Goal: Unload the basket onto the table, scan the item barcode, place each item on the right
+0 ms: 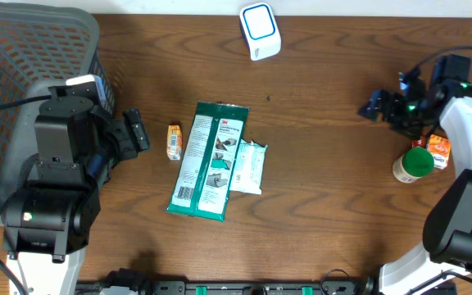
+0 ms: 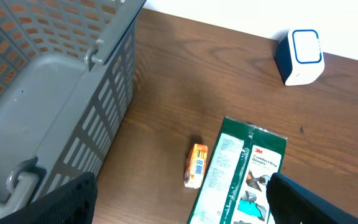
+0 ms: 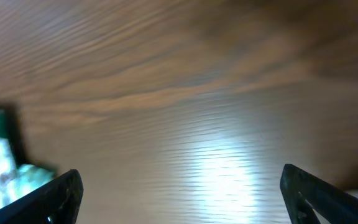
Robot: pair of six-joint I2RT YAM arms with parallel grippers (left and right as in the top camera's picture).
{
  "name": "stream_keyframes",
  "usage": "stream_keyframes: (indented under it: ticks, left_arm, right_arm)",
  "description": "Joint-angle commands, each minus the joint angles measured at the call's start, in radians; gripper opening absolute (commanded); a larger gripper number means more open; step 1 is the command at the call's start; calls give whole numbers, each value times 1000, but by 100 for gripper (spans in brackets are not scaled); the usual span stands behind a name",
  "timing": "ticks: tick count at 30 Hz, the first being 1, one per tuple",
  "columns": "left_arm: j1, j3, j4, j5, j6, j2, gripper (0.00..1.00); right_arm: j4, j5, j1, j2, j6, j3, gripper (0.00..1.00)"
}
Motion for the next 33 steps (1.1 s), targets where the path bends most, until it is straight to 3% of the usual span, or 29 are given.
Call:
stream_keyframes:
  ticks: [1, 6, 14, 33]
  left_arm:
    - [6, 10, 1, -6, -6, 0, 87]
    - [6, 10, 1, -6, -6, 0, 87]
    - [6, 10, 1, -6, -6, 0, 87]
    - [6, 10, 27, -6, -9, -1, 87]
  right_arm:
    - [-13, -117, 68, -6, -56, -8, 98]
    - [10, -117, 175, -6, -59, -54, 99]
    - [201, -117, 349, -6, -61, -169, 99]
    - [295, -27, 515, -6, -61, -183, 99]
